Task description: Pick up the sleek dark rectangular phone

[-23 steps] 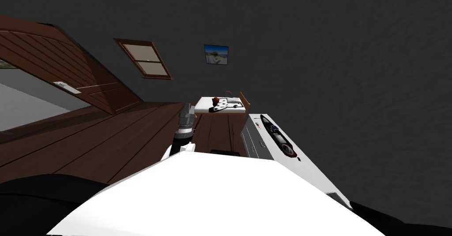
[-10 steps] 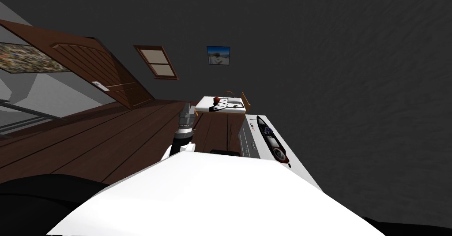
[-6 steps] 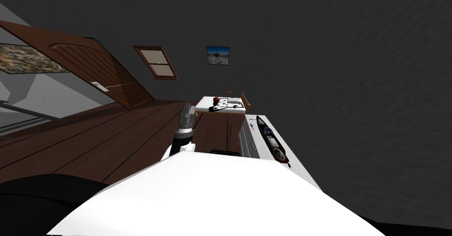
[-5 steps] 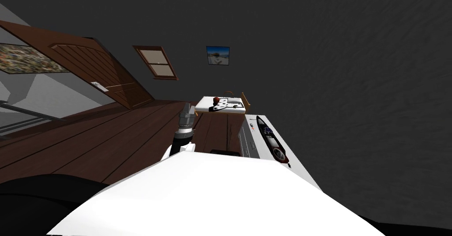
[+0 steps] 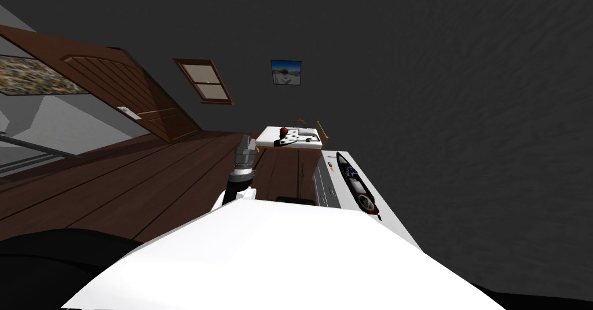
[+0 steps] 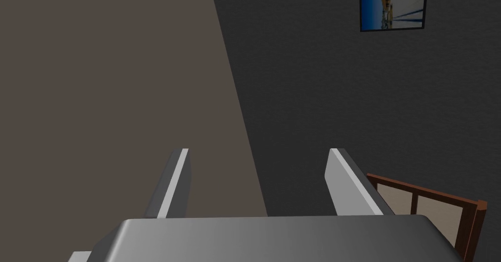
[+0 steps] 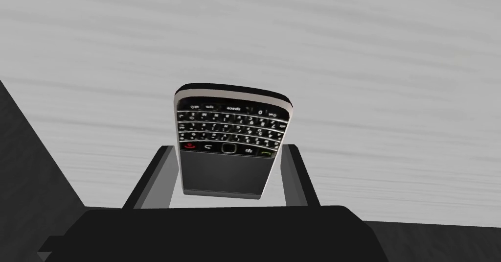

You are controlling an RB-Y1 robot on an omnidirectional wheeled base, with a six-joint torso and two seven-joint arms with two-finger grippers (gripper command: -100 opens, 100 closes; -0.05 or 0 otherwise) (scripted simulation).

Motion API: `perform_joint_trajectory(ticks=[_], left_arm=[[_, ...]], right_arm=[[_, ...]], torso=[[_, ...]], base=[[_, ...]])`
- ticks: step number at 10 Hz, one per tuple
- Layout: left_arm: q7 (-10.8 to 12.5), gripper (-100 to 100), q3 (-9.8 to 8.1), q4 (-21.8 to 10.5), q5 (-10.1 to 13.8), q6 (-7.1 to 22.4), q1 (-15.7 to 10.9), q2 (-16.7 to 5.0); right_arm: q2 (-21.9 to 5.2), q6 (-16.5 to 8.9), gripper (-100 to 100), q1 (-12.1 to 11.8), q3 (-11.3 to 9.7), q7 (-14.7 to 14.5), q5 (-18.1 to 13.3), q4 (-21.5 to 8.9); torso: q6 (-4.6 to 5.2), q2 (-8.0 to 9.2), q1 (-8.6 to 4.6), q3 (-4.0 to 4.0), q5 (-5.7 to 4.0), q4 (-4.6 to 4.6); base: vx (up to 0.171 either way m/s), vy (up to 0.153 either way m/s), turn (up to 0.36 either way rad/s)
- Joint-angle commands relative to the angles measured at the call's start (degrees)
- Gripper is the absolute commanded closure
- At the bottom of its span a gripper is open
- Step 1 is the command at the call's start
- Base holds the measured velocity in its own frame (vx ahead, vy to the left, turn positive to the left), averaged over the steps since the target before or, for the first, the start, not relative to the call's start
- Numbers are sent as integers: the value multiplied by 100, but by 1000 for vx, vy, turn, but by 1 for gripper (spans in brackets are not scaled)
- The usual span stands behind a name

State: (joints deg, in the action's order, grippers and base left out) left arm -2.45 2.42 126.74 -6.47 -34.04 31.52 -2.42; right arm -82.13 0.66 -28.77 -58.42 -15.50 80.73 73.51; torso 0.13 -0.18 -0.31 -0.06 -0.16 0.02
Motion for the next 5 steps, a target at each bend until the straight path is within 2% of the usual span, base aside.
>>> perform_joint_trajectory(ticks=[1,3,4,5], left_arm=[[0,0,0,0,0,0,0,0],[0,0,0,0,0,0,0,0],[0,0,0,0,0,0,0,0],[0,0,0,0,0,0,0,0]], right_arm=[[-161,32,100,-56,-4,-49,133,165],[-352,82,100,-75,-82,-84,295,340],[-316,100,100,26,-195,-18,234,277],[-330,124,0,37,-227,-1,241,284]], torso=[[0,0,0,0,0,0],[-1,0,7,0,4,0],[0,1,7,0,4,-1],[1,0,4,0,1,-1]], base=[[-5,7,15],[-8,11,14],[0,0,0],[0,0,0]])
